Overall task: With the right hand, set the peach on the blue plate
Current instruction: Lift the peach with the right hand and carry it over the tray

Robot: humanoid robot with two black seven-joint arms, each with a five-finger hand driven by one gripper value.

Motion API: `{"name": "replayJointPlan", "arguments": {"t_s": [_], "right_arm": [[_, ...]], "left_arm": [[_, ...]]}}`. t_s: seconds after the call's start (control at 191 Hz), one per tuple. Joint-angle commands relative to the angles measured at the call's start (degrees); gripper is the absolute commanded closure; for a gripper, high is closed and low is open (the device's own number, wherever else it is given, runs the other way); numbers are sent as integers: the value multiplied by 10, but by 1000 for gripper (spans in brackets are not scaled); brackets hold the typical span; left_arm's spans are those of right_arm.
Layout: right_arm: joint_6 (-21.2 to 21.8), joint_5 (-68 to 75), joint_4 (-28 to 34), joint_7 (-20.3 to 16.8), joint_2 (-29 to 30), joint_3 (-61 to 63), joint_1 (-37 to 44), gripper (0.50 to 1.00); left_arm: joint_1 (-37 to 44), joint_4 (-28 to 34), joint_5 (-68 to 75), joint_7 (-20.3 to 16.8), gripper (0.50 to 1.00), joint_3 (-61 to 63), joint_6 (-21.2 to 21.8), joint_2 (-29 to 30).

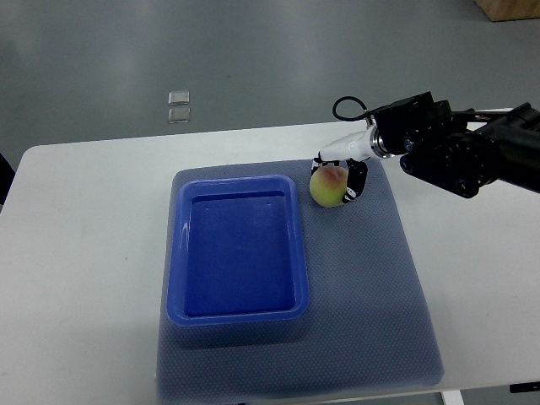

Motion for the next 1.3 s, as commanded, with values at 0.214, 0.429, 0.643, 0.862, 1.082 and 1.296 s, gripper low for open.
{"name": "replayJointPlan", "arguments": {"t_s": [0.214,0.429,0.643,0.862,1.082,1.296], "right_arm": [[146,86,140,2,-129,9,241,1000],[146,105,202,1,-178,9,296,1000],[146,137,200,-2,-104,9,291,1000],[130,153,118,-5,76,8,223,1000],[106,146,27,-6,120,8,141,1000],[82,143,-3,-5,120,9,77,1000]], "left_arm": [[0,-1,0,0,500,1,0,0],[0,-9,0,0,500,1,0,0],[0,-14,0,0,500,1,0,0],[0,-16,0,0,500,0,-1,0],[0,-17,0,0,500,0,-1,0],[0,-17,0,0,500,0,-1,0]]}}
